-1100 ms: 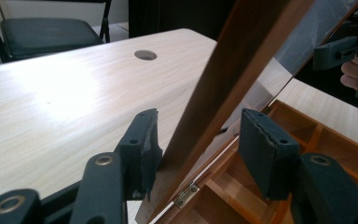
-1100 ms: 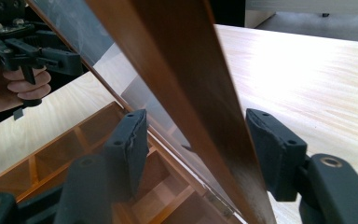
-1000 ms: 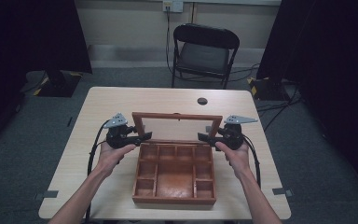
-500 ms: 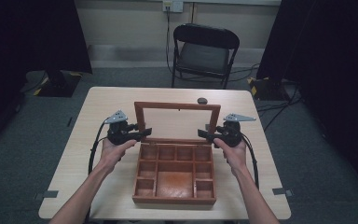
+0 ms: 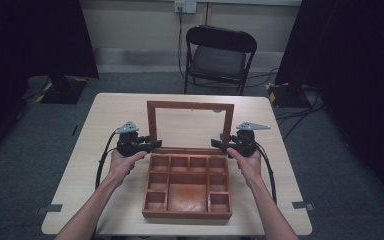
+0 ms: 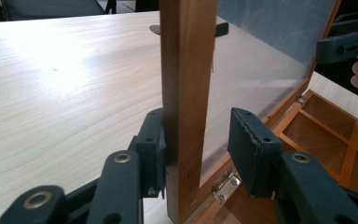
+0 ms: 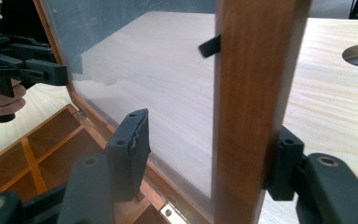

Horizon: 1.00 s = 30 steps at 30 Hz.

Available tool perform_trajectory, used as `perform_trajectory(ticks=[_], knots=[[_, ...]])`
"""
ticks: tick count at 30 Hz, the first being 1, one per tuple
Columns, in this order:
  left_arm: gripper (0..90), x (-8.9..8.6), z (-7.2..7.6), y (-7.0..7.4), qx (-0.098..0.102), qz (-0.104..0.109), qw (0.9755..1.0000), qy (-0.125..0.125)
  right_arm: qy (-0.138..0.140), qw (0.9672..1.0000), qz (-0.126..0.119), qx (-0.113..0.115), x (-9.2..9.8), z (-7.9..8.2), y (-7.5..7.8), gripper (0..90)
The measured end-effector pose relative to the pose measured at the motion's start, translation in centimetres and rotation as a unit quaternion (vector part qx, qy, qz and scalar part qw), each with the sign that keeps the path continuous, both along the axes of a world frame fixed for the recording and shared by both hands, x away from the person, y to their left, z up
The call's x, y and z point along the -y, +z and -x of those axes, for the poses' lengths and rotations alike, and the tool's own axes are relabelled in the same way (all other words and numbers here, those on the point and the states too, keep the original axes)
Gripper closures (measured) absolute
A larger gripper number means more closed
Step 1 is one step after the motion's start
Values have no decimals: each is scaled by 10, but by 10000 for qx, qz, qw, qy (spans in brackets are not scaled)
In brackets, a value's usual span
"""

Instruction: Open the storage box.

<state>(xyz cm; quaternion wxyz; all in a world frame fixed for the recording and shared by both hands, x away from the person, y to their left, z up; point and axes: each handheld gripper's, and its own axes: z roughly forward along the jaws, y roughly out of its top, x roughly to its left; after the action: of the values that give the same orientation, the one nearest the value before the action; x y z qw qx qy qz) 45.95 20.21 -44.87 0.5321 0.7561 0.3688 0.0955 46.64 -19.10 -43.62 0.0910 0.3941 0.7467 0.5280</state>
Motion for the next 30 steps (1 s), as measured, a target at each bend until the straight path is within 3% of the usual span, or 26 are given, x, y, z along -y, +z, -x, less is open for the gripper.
perform_trajectory(ticks=[8,17,20,25,30], knots=[[566,1,-6,-6,-114,121,9998,127,-91,9999,78,-105,-1,-6,-7,412],[551,3,-17,-9,-298,-33,9995,112,-224,9994,-93,-245,1,-15,-16,449],[548,2,-20,-11,-371,61,9992,112,-227,9991,-176,-314,2,-17,-19,447],[537,1,-22,-15,-447,164,9988,142,-285,9990,-140,-330,2,-19,-21,427],[513,2,-24,-18,-541,142,9983,188,-367,9987,60,-355,-1,-20,-24,384]])
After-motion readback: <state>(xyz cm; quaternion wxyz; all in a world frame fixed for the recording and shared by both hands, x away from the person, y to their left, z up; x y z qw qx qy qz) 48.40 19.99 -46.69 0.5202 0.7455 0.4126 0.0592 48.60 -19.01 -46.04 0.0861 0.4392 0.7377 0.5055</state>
